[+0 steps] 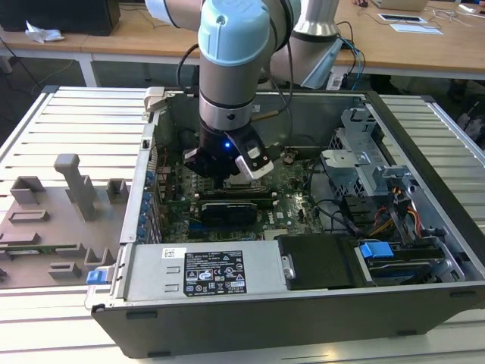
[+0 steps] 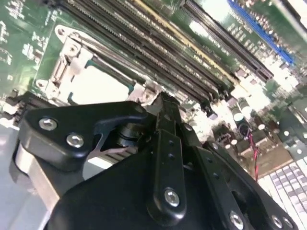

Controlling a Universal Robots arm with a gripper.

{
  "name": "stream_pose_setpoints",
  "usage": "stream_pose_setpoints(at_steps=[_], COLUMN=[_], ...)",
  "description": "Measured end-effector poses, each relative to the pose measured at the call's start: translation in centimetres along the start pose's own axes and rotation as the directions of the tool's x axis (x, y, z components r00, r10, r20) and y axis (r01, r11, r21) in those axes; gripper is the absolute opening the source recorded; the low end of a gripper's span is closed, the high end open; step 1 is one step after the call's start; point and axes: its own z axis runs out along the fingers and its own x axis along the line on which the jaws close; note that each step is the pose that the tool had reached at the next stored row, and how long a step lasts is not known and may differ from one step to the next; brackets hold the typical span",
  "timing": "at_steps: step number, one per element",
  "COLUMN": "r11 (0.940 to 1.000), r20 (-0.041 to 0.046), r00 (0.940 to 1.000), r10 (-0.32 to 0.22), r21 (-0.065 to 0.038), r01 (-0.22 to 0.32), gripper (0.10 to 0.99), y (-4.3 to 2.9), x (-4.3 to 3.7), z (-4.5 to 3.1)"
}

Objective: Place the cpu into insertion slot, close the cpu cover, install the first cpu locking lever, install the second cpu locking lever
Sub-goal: 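Install the second cpu locking lever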

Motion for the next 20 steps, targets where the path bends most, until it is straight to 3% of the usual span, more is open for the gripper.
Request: stream_pose_setpoints(at_steps=[7,8,9,15,18,20], r11=[1.0000,1.0000,1.0000,0.9987,0.9980,0.9975], r20=[-0.0386,-0.0423,-0.0452,-0.0499,-0.0514,-0.0523], r00=[0.9992,0.9991,0.9989,0.9987,0.9986,0.9985], r10=[0.006,0.007,0.007,0.011,0.013,0.013], r21=[-0.004,-0.004,0.003,0.049,0.063,0.070], r01=[-0.006,-0.007,-0.007,-0.009,-0.009,-0.010], gripper=[0.106,0.106,0.106,0.106,0.106,0.106], y=[0.53,0.69,0.92,1.43,1.85,2.04], x=[-4.97,-5.63,-6.06,-6.19,-6.33,-6.33], z=[0.54,0.62,0.68,0.51,0.42,-0.09])
